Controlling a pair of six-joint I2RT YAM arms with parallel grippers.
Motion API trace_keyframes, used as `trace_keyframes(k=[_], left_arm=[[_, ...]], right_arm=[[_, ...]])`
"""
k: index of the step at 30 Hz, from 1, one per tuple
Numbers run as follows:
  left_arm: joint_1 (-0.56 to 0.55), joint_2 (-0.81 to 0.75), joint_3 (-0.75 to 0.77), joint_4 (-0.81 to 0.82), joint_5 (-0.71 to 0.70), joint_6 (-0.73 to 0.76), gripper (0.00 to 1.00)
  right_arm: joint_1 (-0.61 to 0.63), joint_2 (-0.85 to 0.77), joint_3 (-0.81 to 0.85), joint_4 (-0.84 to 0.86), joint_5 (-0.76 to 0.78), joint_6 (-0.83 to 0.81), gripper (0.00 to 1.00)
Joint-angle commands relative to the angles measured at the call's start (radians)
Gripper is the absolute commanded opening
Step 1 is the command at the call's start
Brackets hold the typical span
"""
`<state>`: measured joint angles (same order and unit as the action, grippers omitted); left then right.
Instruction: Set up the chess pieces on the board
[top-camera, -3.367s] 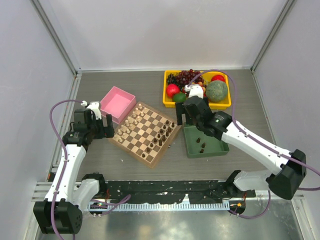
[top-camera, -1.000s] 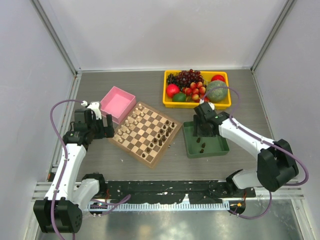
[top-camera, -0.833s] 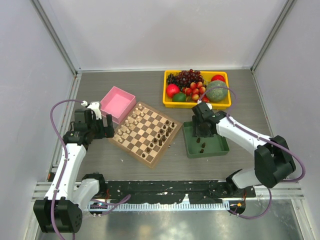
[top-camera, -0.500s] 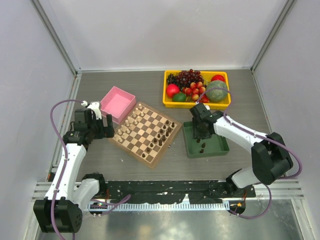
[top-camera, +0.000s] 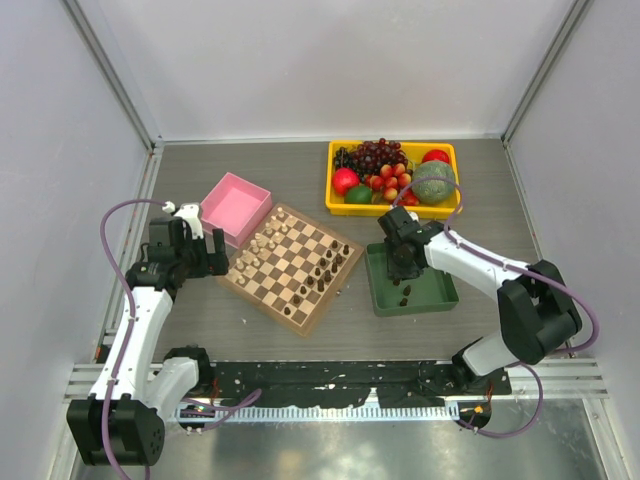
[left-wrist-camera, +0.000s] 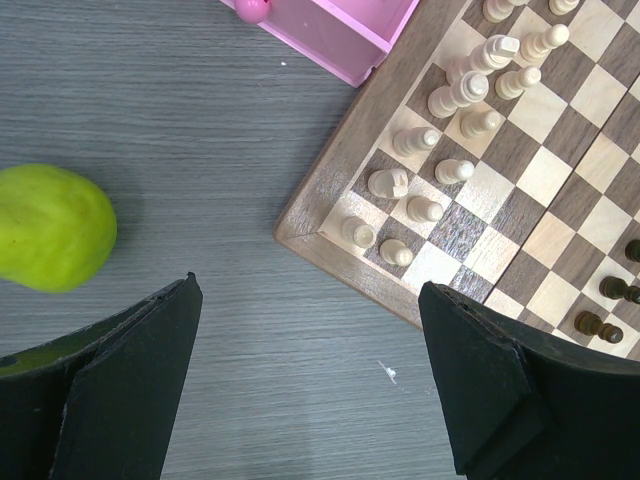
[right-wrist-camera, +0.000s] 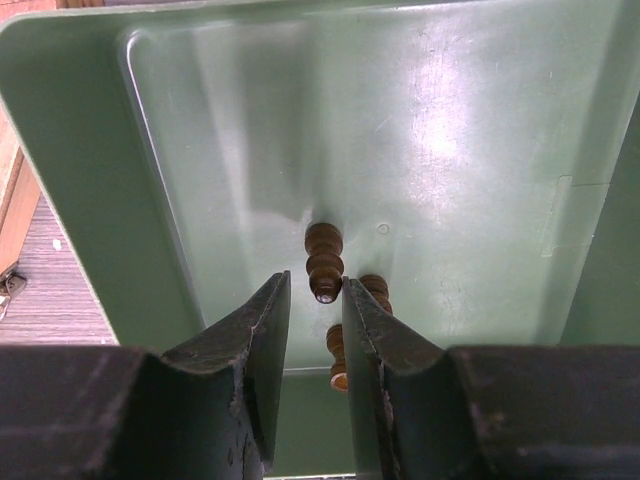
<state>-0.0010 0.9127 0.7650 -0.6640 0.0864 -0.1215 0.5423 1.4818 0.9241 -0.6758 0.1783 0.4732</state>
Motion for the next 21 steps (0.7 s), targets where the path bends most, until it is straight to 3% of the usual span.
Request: trace_keyframes(k=[1, 6, 16, 21], left_arm=[[-0.004, -0.005, 0.04, 0.004, -0.008, 0.017, 0.99], [-0.004, -0.008, 0.04, 0.004, -0.007, 0.016, 0.99], [-0.004, -0.006, 0.04, 0.004, 0.003, 0.017, 0.99], [-0.004, -0.006, 0.042, 0.006, 0.003, 0.016, 0.99]], right_arm=[[0.007, 0.011, 0.038, 0.013, 0.016, 0.001, 0.33], [0.005, 0.014, 0.039, 0.015, 0.024, -0.001, 0.3], [0.005, 0.003, 0.045, 0.009, 0.033, -0.015, 0.14], [0.015, -0.064, 0.07, -0.013, 0.032, -0.033, 0.11]])
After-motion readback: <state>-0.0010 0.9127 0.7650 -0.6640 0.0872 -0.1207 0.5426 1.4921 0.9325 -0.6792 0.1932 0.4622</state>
